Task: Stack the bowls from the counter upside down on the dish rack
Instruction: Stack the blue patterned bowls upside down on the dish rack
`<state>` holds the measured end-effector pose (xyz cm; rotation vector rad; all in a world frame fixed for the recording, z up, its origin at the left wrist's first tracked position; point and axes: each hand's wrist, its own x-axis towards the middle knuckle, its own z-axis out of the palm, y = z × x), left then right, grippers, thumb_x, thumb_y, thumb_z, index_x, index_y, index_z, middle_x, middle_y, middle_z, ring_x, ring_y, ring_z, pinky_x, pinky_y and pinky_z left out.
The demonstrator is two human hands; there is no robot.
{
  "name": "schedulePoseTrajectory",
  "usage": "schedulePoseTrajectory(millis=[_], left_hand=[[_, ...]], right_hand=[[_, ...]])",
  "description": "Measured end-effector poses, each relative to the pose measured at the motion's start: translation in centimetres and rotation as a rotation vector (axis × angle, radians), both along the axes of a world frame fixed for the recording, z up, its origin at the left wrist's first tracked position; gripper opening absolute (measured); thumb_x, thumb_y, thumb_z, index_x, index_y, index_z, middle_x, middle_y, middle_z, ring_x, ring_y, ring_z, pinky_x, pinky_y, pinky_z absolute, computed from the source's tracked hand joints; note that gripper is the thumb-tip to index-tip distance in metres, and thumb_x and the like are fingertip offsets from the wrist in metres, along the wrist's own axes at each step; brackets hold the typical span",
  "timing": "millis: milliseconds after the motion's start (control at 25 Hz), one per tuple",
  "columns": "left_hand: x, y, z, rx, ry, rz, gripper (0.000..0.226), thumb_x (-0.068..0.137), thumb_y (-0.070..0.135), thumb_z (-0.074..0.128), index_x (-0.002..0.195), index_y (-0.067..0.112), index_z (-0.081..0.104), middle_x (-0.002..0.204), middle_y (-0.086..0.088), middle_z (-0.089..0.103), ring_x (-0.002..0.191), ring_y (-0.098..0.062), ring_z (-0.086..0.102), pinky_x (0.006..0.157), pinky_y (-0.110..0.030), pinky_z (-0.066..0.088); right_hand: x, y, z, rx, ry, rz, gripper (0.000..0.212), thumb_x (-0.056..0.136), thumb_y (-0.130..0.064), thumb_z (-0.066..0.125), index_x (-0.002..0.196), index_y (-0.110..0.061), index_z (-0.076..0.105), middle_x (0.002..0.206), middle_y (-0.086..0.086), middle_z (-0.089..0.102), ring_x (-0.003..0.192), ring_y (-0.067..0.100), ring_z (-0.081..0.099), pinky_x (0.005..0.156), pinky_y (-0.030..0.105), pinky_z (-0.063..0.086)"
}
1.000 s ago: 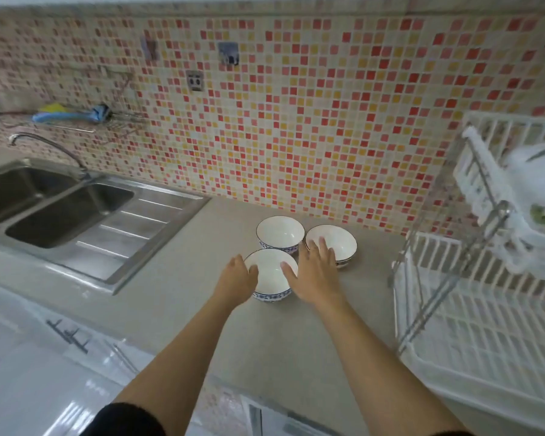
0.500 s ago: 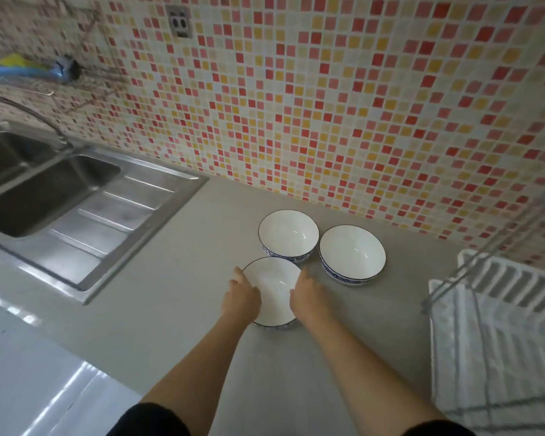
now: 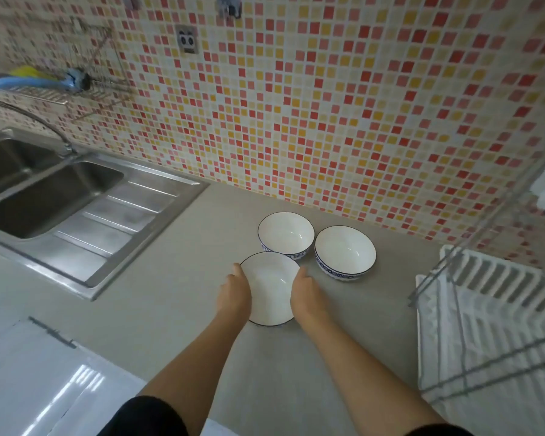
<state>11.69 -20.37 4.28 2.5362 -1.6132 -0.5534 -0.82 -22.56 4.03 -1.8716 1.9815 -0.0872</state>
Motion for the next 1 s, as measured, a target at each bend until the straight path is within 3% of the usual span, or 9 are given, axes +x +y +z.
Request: schedulePoseTrajectory(millis=[160, 440, 480, 560, 680, 760, 840, 1000], left_hand=[[-0.1, 3.7, 5.1, -0.191, 0.054, -0.021, 0.047, 0.088, -0.013, 0.034, 0.132, 0.003, 0.03, 0.12, -0.018, 0.054, 0.108, -0.037, 0.058, 0.082, -0.04, 0.047], [-2.0, 9.9, 16.5, -0.755, 0.172, -0.086, 0.056, 0.092, -0.009, 0.028, 0.145, 0.007, 0.027, 0.132, -0.02, 0.053, 0.107, -0.044, 0.059, 0.083, -0.047, 0.047], [-2.5, 10.6, 17.9, -0.852, 0.24, -0.098, 0.054, 0.093, -0.007, 0.028, 0.144, 0.008, 0.029, 0.133, -0.019, 0.053, 0.107, -0.043, 0.058, 0.082, -0.045, 0.045], [-4.0, 12.1, 21.2, -1.056, 0.435, -0.143, 0.045, 0.097, 0.001, 0.029, 0.141, 0.01, 0.035, 0.128, -0.015, 0.057, 0.101, -0.034, 0.058, 0.074, -0.026, 0.037], [-7.0, 14.6, 25.9, -1.295, 0.639, -0.298, 0.044, 0.096, 0.012, 0.034, 0.139, 0.009, 0.039, 0.13, -0.009, 0.054, 0.094, -0.009, 0.049, 0.075, -0.012, 0.031], [-9.1, 16.1, 28.3, -1.373, 0.846, -0.429, 0.047, 0.088, 0.018, 0.033, 0.133, 0.012, 0.042, 0.121, -0.004, 0.057, 0.095, -0.002, 0.054, 0.078, -0.015, 0.041], [-11.6, 17.3, 30.0, -1.387, 1.036, -0.565, 0.036, 0.085, 0.026, 0.032, 0.119, 0.02, 0.045, 0.108, 0.006, 0.056, 0.093, 0.004, 0.055, 0.073, -0.012, 0.043], [-17.6, 18.0, 32.1, -1.222, 1.215, -0.741, 0.024, 0.082, 0.049, 0.03, 0.096, 0.034, 0.042, 0.098, 0.018, 0.055, 0.087, 0.005, 0.055, 0.075, -0.017, 0.044]], right_hand=[[-0.6, 4.0, 5.1, -0.139, -0.068, -0.05, 0.041, 0.095, 0.0, 0.034, 0.135, -0.005, 0.032, 0.127, 0.015, 0.057, 0.113, 0.032, 0.058, 0.086, 0.04, 0.047], [-3.4, 12.5, 17.2, -0.585, -0.15, -0.066, 0.047, 0.096, -0.003, 0.036, 0.14, -0.006, 0.022, 0.129, 0.016, 0.05, 0.099, 0.035, 0.058, 0.069, 0.038, 0.041], [-4.1, 13.6, 18.9, -0.666, -0.191, -0.058, 0.045, 0.097, -0.006, 0.036, 0.14, -0.007, 0.023, 0.128, 0.016, 0.05, 0.096, 0.034, 0.058, 0.069, 0.037, 0.042], [-5.6, 15.8, 22.3, -0.868, -0.301, -0.042, 0.041, 0.1, -0.014, 0.036, 0.139, -0.008, 0.026, 0.127, 0.015, 0.051, 0.095, 0.03, 0.059, 0.072, 0.035, 0.046], [-8.0, 18.9, 27.0, -1.021, -0.566, -0.06, 0.054, 0.094, -0.054, 0.034, 0.132, -0.015, 0.032, 0.125, 0.004, 0.048, 0.104, 0.022, 0.054, 0.08, 0.029, 0.039], [-10.0, 20.7, 29.3, -1.059, -0.728, -0.077, 0.066, 0.078, -0.079, 0.021, 0.118, -0.029, 0.033, 0.116, 0.0, 0.048, 0.097, 0.02, 0.054, 0.079, 0.034, 0.043], [-12.8, 22.2, 30.8, -1.134, -0.835, -0.085, 0.056, 0.07, -0.087, 0.015, 0.096, -0.04, 0.031, 0.102, -0.002, 0.047, 0.085, 0.015, 0.052, 0.074, 0.033, 0.044], [-20.1, 24.8, 32.1, -1.248, -0.868, -0.017, 0.035, 0.081, -0.065, 0.034, 0.095, -0.033, 0.028, 0.094, -0.003, 0.043, 0.073, 0.002, 0.048, 0.069, 0.021, 0.041]])
